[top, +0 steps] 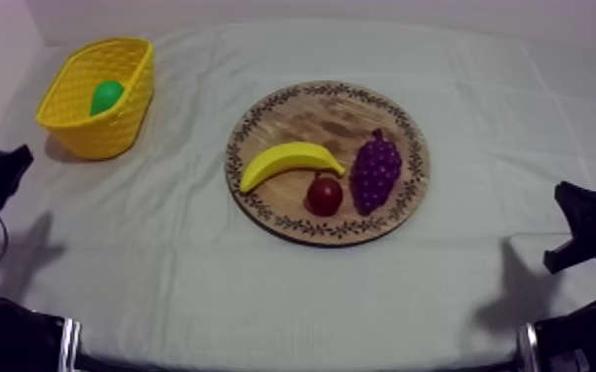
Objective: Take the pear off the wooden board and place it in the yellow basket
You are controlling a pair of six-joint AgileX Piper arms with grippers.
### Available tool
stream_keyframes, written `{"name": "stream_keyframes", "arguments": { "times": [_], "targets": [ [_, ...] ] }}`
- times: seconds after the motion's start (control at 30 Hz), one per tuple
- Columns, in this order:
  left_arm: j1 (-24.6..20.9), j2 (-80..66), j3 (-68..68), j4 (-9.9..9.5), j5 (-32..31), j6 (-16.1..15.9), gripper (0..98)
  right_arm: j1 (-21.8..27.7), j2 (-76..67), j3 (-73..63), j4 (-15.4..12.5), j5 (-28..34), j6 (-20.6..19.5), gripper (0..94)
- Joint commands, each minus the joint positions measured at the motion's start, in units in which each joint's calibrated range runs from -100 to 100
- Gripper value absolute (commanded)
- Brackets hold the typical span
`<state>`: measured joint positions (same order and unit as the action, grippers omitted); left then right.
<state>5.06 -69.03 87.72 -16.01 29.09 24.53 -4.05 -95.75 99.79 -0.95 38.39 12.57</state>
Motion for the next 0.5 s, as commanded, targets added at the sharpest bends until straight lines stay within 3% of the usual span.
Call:
{"name": "stream_keyframes", "arguments": {
  "times": [0.0, 0.17, 0.23, 0.33, 0.4, 0.47],
  "targets": [
    [-0.9, -6.7, 7.4, 1.59, -0.9, -0.8, 0.0, 0.0, 0.0, 0.0, 0.0, 0.0, 0.0, 0.3],
    [-3.2, -14.2, 11.1, 8.80, 0.2, -8.8, 0.0, -0.1, 0.0, 0.0, 0.0, 0.0, 0.0, 0.3],
    [-3.9, -17.0, 11.5, 11.16, 1.1, -14.5, 0.0, -0.1, 0.0, 0.0, 0.0, 0.0, 0.0, 0.3],
    [-3.8, -21.8, 11.9, 12.82, 2.1, -23.3, 0.0, -0.1, 0.0, 0.0, 0.0, 0.0, 0.0, 0.3],
    [-3.1, -25.1, 12.0, 13.29, 2.3, -25.1, 0.6, -0.1, 0.0, 0.0, 0.0, 0.0, 0.0, 0.3],
    [-2.4, -28.0, 12.0, 13.52, 2.4, -23.1, 0.3, -0.1, 0.0, 0.0, 0.0, 0.0, 0.0, 0.3]
  ]
}}
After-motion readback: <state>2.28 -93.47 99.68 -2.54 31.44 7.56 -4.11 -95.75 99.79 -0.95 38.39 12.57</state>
